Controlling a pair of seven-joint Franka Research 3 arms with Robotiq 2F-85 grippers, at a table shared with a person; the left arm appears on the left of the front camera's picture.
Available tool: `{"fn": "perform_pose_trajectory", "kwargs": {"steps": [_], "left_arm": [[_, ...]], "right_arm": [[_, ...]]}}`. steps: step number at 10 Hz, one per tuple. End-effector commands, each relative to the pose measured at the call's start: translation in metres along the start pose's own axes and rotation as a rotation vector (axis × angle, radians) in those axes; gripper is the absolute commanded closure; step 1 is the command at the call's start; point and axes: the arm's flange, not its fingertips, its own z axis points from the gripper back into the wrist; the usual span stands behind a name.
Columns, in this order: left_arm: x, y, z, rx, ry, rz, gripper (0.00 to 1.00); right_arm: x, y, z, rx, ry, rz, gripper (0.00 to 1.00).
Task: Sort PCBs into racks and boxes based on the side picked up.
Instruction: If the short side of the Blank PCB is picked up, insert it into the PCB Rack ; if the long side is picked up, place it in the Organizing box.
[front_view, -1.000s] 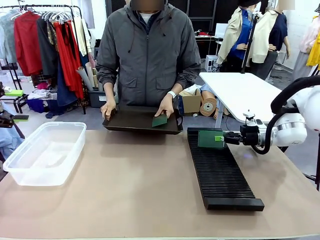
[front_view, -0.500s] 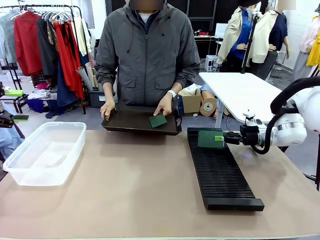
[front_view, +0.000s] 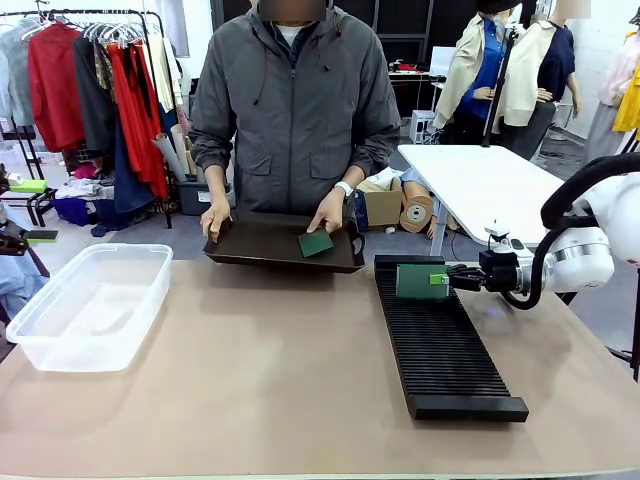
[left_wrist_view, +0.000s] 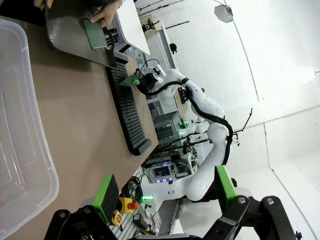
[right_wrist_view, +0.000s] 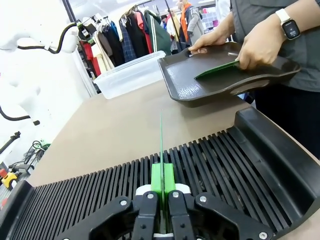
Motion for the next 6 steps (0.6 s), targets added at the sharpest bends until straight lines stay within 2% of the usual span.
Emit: {"fn": "perform_pose_trajectory", "kwargs": {"steps": [1,6], "left_arm": [[-0.0014,-0.0012,0.0003,-0.006,-0.001,0.004,0.0],[-0.0014,-0.0012,0.0003,-0.006,-0.001,0.004,0.0]], "right_arm": [[0.0067,0.0,0.0018,0.013,0.023,0.021,1.0],[0.0101,-0.0005,-0.0007,-0.001,0.044,0.037,1.0]]}}
